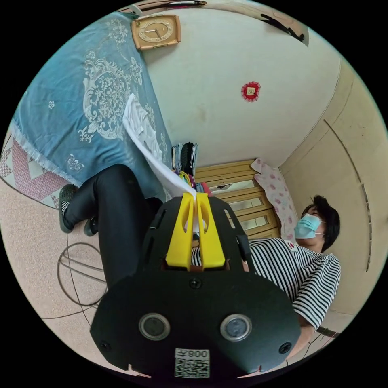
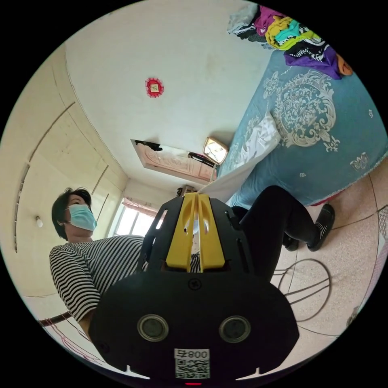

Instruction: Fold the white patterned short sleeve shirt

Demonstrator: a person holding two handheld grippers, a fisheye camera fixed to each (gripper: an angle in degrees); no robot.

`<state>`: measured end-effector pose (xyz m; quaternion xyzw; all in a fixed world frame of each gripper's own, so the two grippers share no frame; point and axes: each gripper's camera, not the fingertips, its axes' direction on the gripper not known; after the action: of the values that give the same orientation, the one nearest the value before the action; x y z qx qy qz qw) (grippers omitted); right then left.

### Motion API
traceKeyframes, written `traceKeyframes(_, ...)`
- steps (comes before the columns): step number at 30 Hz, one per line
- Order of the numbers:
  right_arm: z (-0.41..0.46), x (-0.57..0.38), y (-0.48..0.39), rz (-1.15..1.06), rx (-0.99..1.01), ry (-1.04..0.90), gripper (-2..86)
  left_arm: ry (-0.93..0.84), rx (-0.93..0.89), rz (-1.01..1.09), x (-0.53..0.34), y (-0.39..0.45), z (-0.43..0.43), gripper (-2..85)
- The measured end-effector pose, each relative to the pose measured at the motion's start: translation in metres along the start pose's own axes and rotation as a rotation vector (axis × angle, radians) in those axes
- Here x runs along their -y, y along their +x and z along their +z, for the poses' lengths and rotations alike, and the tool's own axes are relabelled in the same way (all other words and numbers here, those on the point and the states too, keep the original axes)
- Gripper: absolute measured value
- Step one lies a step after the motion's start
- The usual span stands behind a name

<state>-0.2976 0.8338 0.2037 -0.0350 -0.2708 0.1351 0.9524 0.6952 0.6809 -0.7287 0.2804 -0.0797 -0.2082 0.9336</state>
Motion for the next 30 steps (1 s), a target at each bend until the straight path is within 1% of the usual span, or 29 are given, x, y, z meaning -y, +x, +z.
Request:
traceKeyframes(4, 0.001, 0.010, 0.020, 0.026, 0.041, 0.040, 0.5, 0.032, -0.035, -0.030, 0.005, -0.011, 0.002, 1.4)
traceKeyframes(8, 0.008, 0.033, 0.039, 0.053, 0.025, 0.046, 0.5, 0.037, -0.033, -0.050, 0.028, -0.021, 0.012, 1.3)
traceKeyframes(13, 0.036, 0.099, 0.069, 0.073, -0.014, 0.022, 0.5, 0.048, 0.003, -0.063, 0.082, -0.030, 0.028, 1.2)
traceKeyframes(20, 0.085, 0.229, 0.107, 0.052, -0.064, -0.001, 0.6, 0.048, 0.032, -0.016, 0.208, -0.045, 0.074, 1.2)
traceKeyframes(22, 0.107, 0.281, 0.127, 0.067, -0.127, -0.020, 0.6, 0.050, 0.050, -0.018, 0.243, -0.054, 0.087, 1.2)
traceKeyframes(24, 0.124, 0.320, 0.145, 0.089, -0.147, -0.029, 0.6, 0.050, 0.076, -0.028, 0.290, -0.070, 0.104, 1.3)
traceKeyframes(30, 0.183, 0.436, 0.204, 0.118, -0.191, -0.080, 0.5, 0.075, 0.125, -0.058, 0.393, -0.115, 0.141, 1.3)
